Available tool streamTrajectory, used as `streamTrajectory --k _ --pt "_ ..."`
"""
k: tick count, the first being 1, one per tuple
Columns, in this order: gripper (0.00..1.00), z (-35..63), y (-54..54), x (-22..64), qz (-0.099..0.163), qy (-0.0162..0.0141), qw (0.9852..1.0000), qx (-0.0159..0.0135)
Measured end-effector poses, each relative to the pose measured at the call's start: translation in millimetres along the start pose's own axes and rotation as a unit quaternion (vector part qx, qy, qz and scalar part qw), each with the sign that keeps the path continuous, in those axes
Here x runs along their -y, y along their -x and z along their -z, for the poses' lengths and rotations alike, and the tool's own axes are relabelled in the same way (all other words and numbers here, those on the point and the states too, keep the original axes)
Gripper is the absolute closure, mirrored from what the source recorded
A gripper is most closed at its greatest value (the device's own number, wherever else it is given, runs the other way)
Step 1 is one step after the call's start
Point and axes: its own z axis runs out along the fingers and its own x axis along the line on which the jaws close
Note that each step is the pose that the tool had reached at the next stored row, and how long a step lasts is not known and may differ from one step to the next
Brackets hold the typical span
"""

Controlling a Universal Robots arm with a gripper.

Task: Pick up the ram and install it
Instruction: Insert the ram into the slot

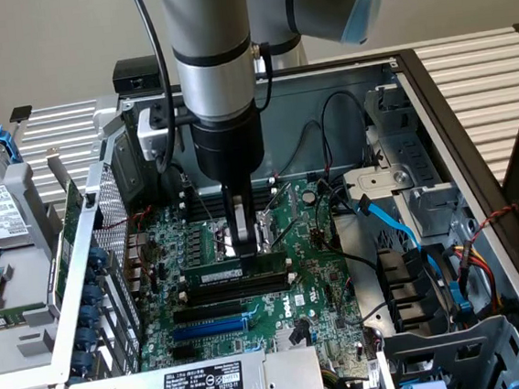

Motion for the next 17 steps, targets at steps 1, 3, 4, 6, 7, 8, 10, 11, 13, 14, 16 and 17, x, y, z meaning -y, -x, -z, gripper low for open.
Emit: streamTrajectory --k 1,3,4,6,7,8,10,11,13,14,16,17 --pt "0.88 -0.3 0.0 -0.1 0.0 -0.0001 1.0 0.0" --pt "0.88 -0.9 0.1 -0.6 0.0 -0.0003 1.0 0.0" --pt "0.88 -1.2 0.1 -0.8 0.0 -0.0005 1.0 0.0" --pt "0.88 -1.7 0.2 -1.0 0.0 -0.0011 1.0 0.0001" --pt "0.88 -1.9 0.2 -1.0 0.0 -0.0015 1.0 0.0004" --pt "0.88 -2.1 0.3 -1.0 0.0 -0.0019 1.0 0.0006" --pt "0.88 -2.5 0.8 -1.1 -0.001 -0.0028 1.0 0.001" --pt "0.88 -2.5 0.8 -1.3 -0.001 -0.003 1.0 0.001" --pt "0.88 -2.6 0.8 -1.9 -0.001 -0.0034 1.0 0.001" --pt "0.88 -2.8 0.7 -2.2 -0.001 -0.0037 1.0 0.0011" --pt "0.88 -3.2 0.7 -2.7 -0.001 -0.0043 1.0 0.0011" --pt "0.88 -3.5 0.6 -2.8 -0.001 -0.0045 1.0 0.001"
